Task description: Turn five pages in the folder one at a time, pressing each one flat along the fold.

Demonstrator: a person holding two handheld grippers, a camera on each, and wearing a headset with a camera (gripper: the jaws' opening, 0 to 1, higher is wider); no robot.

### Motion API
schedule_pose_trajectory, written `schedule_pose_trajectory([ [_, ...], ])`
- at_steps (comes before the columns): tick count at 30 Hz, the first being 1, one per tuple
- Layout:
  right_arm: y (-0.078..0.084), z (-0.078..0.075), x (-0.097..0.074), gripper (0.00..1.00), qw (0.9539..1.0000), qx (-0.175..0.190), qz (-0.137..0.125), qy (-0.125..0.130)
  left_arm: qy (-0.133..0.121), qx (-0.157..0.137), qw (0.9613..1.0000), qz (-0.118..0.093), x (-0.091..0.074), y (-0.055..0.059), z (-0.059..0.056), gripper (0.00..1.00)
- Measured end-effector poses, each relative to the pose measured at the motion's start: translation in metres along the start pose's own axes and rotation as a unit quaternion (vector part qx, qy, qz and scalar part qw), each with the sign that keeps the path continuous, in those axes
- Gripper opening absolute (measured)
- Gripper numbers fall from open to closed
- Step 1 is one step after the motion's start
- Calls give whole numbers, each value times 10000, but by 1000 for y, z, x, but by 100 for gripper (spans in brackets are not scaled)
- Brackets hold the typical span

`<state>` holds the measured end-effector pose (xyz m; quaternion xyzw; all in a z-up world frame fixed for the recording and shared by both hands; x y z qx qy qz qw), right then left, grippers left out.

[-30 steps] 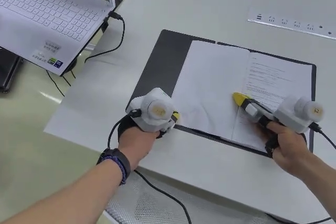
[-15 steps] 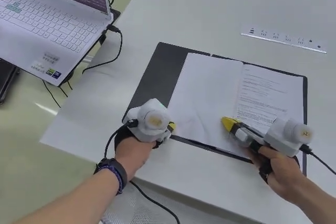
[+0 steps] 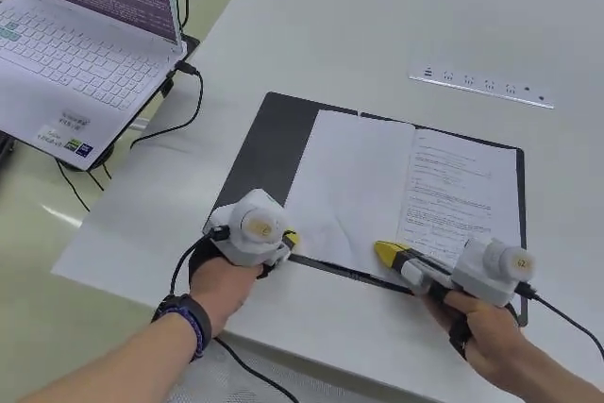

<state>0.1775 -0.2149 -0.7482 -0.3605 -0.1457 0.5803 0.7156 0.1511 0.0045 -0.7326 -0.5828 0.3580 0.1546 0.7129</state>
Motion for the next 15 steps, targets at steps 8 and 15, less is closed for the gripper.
schedule_pose_trajectory([
  [8,11,8,-5,0,10000,-12,74,-14,-30,-32,10000,4,0,1,0,0],
  [15,13,10,-5,0,9999,37,21,91,-59,-80,9999,-20,0,2,0,0],
])
Point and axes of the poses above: the centre of the closed fingertips' face, and the gripper's own axes: x roughly forward along the fingers, z roughly to its left, y roughly out of its underside, the point moved 8 cm from there along -x, roughly backward along the fingers, and after that the axes turned 11 degrees about -y, right-handed, at the moved point
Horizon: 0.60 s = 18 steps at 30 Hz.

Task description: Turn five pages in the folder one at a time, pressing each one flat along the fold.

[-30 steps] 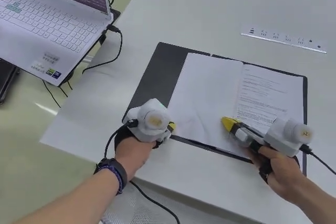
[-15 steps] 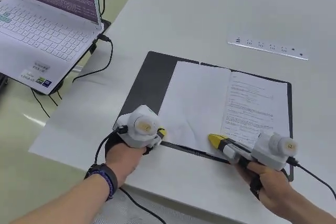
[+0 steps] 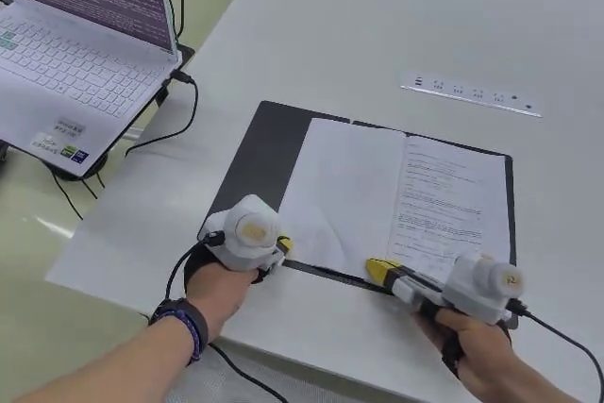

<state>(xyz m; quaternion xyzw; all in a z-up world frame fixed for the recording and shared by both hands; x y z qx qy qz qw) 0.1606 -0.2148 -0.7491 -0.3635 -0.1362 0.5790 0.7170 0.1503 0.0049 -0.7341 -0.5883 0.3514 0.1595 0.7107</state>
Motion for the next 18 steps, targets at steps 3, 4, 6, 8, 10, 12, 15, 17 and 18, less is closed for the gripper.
schedule_pose_trajectory([
  [3,0,1,1,0,10000,-57,31,45,6,-7,10000,17,0,0,0,0],
  [4,0,1,1,0,9999,-68,42,64,9,-13,10000,21,0,0,0,0],
  [6,0,1,2,0,9999,-85,63,96,-3,-53,10000,22,0,0,0,0],
  [8,0,2,2,0,9998,-113,84,134,-44,-116,9999,14,0,0,0,0],
  [10,0,2,3,0,9997,-146,109,184,-96,-147,9998,24,-1,0,-1,0],
  [12,0,3,3,0,9995,-157,114,243,-152,-194,9997,30,-1,-1,-2,0],
  [15,0,4,3,0,9993,-105,66,344,-234,-348,9991,60,-1,-1,-2,0],
  [17,0,5,3,0,9992,-104,68,392,-288,-542,9981,90,-1,-1,-3,0],
  [18,0,6,4,0,9991,-95,67,415,-319,-658,9973,98,0,0,-3,0],
])
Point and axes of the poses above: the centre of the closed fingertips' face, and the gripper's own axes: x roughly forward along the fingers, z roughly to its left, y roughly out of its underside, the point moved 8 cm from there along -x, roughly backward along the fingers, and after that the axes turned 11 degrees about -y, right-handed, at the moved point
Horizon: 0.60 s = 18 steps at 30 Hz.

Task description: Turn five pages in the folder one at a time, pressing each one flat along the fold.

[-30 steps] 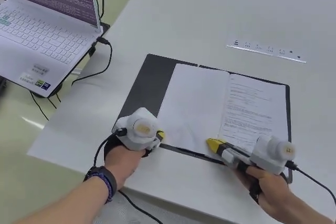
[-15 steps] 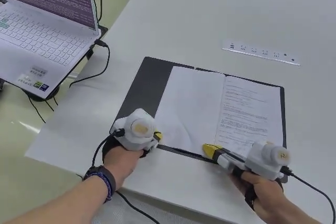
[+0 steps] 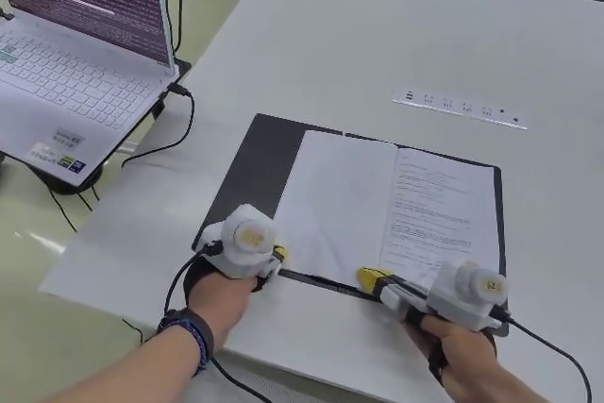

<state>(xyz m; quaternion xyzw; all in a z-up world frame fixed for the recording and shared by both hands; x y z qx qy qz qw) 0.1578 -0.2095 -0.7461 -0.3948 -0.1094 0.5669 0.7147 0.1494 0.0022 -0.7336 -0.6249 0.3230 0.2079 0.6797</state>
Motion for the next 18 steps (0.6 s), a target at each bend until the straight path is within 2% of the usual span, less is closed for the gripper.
schedule_pose_trajectory([
  [5,-3,3,2,0,9999,46,118,115,-53,-150,9999,4,0,1,0,0],
  [9,-3,2,1,0,9997,146,111,140,-30,-750,9971,131,0,0,1,0],
  [12,-5,3,-6,0,9993,342,-1,170,63,-1075,9941,97,0,2,6,0],
  [14,-8,5,-12,0,9994,297,-47,161,46,-1082,9941,90,-2,1,6,1],
  [18,-16,4,-25,8,9993,229,-235,191,79,-1181,9930,-22,-6,-2,2,8],
])
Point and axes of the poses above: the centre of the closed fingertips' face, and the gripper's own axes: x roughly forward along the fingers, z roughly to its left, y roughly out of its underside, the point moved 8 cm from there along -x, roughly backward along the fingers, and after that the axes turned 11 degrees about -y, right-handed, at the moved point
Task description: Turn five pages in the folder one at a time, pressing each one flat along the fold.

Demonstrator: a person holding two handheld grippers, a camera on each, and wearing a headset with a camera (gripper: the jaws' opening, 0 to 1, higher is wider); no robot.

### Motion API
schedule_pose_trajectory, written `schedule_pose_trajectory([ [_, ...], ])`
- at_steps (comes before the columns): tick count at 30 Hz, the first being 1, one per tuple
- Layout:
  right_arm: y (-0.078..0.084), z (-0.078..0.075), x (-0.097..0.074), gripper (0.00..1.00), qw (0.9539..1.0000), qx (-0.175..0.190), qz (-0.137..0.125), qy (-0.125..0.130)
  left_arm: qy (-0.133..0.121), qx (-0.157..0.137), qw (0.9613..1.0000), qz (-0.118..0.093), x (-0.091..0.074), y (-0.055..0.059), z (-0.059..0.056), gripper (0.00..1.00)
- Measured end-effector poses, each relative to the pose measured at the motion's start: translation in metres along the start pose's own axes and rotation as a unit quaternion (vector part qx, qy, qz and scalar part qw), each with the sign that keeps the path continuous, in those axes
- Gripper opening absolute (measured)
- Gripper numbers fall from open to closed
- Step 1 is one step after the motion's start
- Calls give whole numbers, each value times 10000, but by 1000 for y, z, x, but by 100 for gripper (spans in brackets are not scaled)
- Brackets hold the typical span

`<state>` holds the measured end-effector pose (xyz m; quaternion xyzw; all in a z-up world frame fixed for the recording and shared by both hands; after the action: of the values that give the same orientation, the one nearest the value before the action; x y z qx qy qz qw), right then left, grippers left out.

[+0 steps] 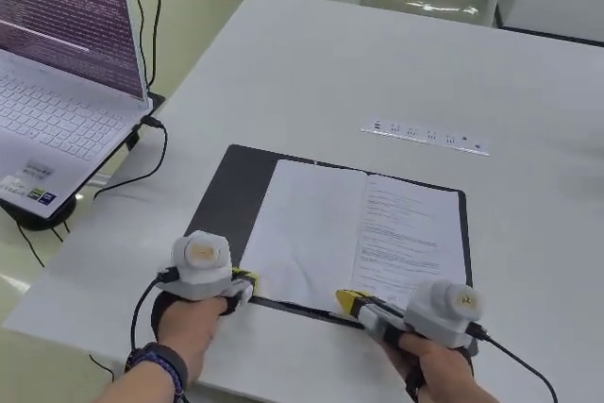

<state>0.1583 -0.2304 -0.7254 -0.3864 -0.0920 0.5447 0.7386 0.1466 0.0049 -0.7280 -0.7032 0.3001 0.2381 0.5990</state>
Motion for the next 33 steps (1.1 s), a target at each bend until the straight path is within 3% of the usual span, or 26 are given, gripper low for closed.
schedule_pose_trajectory([
  [3,-4,-1,-9,12,9999,23,-86,118,40,64,10000,-11,-6,-1,-3,12],
  [7,1,0,-17,19,9998,-74,32,184,38,68,9999,-74,-17,-5,-5,16],
  [10,4,0,-22,23,9997,-69,3,222,112,270,9995,-114,-23,-7,-12,19],
  [15,6,3,-26,28,9994,57,-136,312,174,213,9995,-162,-30,-10,-13,23],
  [24,-11,13,-38,33,9985,-423,-177,296,277,576,9977,-215,-50,-14,-21,30],
  [29,-19,19,-47,38,9960,-843,-34,295,315,853,9956,-244,-62,-13,-25,33],
  [33,-20,24,-54,42,9941,-1038,74,304,292,1086,9933,-270,-70,-18,-22,37],
])
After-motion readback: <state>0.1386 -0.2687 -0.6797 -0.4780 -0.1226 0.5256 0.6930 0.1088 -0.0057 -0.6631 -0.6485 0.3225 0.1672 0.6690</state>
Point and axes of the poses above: the centre of the closed fingertips' face, and the gripper's own axes: x roughly forward along the fingers, z roughly to its left, y roughly out of its underside, the point moved 8 cm from there along -x, roughly backward along the fingers, and after that the axes turned 11 degrees about -y, right-handed, at the moved point
